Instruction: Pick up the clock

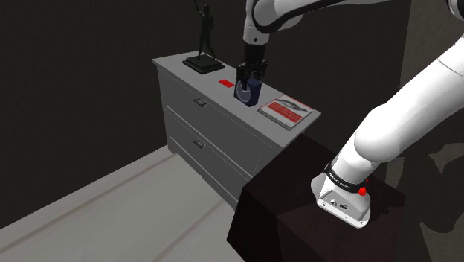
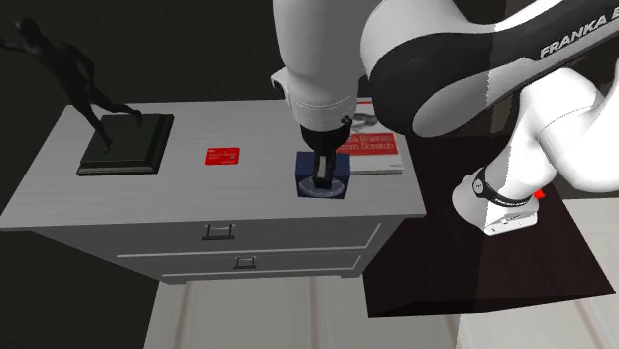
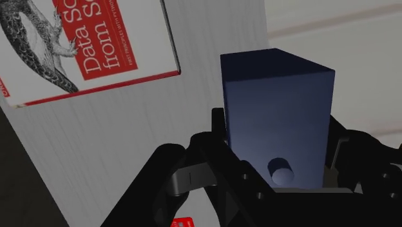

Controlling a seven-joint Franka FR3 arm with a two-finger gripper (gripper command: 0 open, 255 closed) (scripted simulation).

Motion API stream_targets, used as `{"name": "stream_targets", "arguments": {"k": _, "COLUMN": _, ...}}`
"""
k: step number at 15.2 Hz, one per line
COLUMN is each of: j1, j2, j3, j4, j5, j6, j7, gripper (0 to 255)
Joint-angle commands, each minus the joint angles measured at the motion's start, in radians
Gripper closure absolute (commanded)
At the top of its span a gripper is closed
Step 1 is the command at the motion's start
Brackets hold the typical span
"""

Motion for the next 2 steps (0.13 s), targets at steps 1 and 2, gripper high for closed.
{"name": "stream_targets", "arguments": {"k": 1, "j1": 0.0, "j2": -0.008, "j3": -0.001, "j4": 0.01, "j5": 0.001, "j6": -0.019, "j7": -0.001, "gripper": 255}}
{"name": "stream_targets", "arguments": {"k": 2, "j1": 0.0, "j2": -0.008, "j3": -0.001, "j4": 0.01, "j5": 0.001, "j6": -0.019, "j7": -0.001, "gripper": 255}}
